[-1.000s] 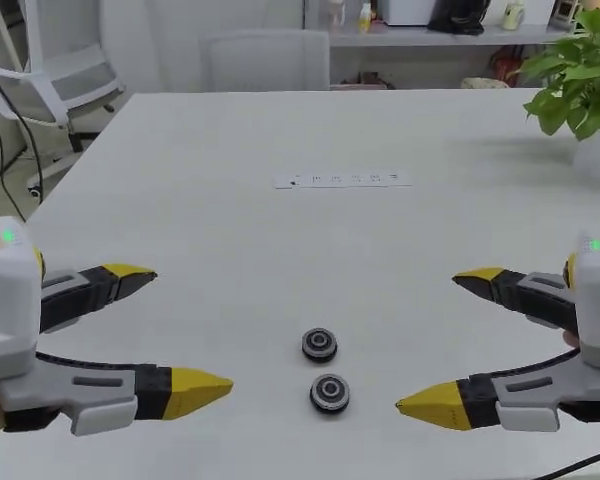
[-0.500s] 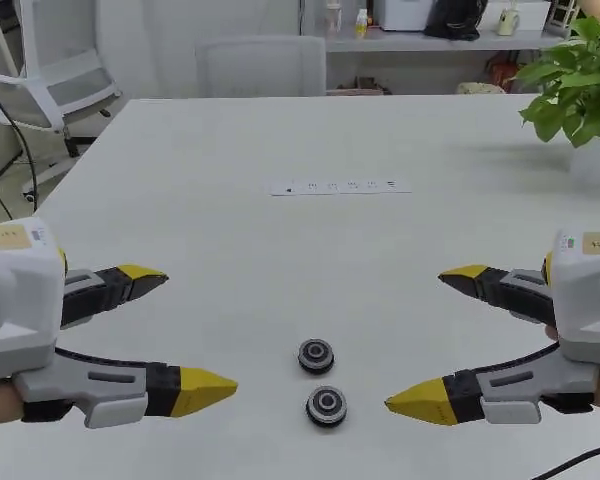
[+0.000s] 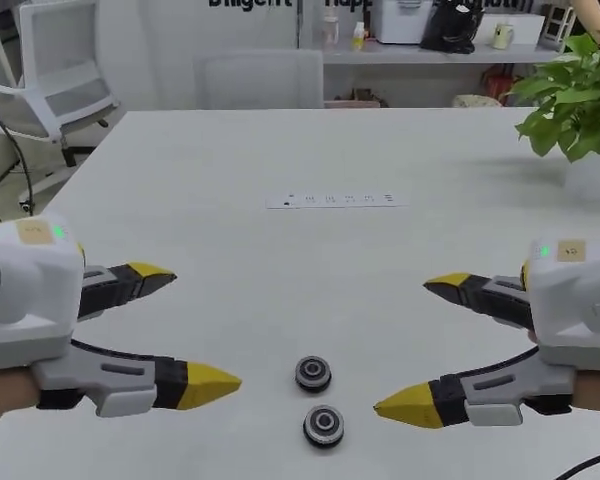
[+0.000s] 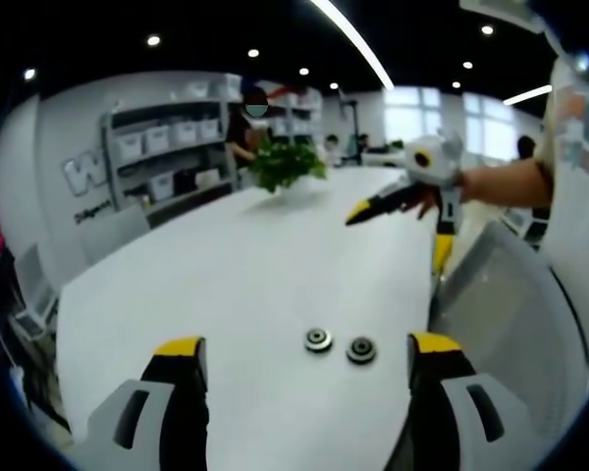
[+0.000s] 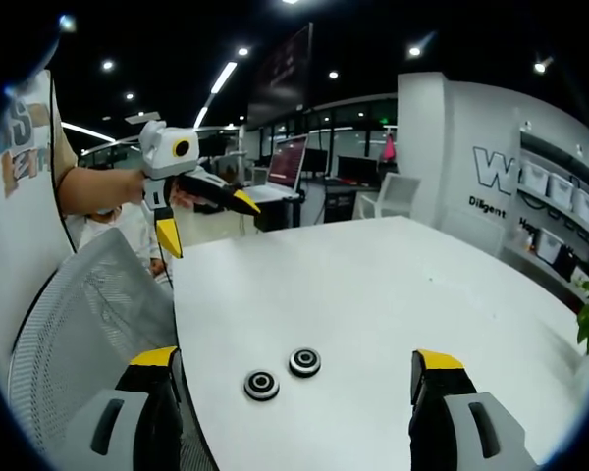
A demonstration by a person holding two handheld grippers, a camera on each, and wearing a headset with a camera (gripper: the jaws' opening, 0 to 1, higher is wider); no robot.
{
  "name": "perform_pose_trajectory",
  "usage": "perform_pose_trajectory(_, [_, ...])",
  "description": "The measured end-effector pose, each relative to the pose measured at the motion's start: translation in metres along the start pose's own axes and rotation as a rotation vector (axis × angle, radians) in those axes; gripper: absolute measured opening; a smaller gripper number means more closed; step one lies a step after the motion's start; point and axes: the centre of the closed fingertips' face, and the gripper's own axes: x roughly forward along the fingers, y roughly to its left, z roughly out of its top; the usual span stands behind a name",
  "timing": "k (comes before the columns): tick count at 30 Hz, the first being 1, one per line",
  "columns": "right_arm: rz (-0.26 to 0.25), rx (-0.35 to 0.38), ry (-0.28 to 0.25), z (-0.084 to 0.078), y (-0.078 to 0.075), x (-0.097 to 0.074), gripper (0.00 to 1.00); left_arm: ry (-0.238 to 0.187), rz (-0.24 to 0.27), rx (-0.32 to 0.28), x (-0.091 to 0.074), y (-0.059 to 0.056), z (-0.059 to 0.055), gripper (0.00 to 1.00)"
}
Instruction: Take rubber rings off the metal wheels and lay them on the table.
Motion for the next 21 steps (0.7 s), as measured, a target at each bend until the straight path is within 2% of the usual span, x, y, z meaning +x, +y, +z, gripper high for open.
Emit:
perform_pose_trajectory(8, [0.013,0.0,0.025,-0.005,-0.002,0.005,0.96,0.012,-0.017,0.007,0.008,0.002,0.0,0.85])
perform_pose_trajectory(18, [0.023,0.0,0.013,-0.007,-0.002,0.012,0.96,0.02,-0.039,0.014,0.015,0.001,-0.002,0.84])
perform_pose_trajectory(21, [0.03,0.002,0.008,-0.008,0.0,0.016,0.95,0.025,-0.043,0.034,0.019,-0.001,-0.003,0.83])
